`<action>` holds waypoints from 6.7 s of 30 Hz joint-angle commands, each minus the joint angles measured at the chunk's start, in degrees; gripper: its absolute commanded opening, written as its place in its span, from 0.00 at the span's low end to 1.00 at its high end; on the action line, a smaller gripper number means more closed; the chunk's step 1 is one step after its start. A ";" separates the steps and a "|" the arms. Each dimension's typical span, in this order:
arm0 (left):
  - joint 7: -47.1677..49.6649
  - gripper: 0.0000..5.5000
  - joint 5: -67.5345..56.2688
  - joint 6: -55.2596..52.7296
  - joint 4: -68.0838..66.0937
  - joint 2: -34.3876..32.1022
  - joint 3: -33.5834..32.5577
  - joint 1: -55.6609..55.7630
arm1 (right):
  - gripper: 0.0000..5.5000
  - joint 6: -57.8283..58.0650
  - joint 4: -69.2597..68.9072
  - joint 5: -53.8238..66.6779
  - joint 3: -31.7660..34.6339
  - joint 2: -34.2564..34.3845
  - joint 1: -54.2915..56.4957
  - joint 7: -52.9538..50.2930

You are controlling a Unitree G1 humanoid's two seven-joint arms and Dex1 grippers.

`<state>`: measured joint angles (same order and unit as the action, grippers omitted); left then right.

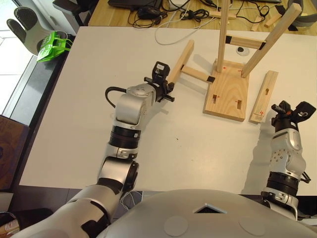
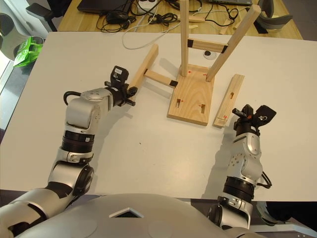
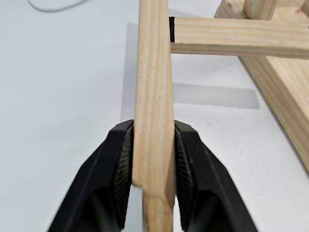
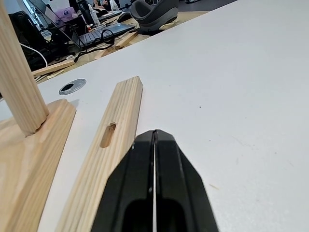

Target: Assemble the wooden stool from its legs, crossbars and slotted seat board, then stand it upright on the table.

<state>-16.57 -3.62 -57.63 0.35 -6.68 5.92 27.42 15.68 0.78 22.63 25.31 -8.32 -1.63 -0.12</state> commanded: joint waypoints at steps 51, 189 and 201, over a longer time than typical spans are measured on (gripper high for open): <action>-3.75 0.19 -52.80 15.36 21.81 6.66 -12.12 -7.45 | 0.57 40.97 -2.66 48.95 -11.98 -6.44 38.12 28.39; -5.70 0.18 -39.53 0.68 2.71 -7.59 -20.63 19.01 | 0.50 16.55 -10.58 1.22 -24.69 -52.00 2.07 64.99; 13.83 0.18 -35.23 1.48 13.58 2.06 -18.92 12.10 | 0.15 -4.73 10.88 -24.16 -34.22 -48.72 4.20 55.53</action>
<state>-3.94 -38.85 -56.71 12.73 -5.45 -13.12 39.14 12.21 8.84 1.31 -6.73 -58.83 0.48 56.56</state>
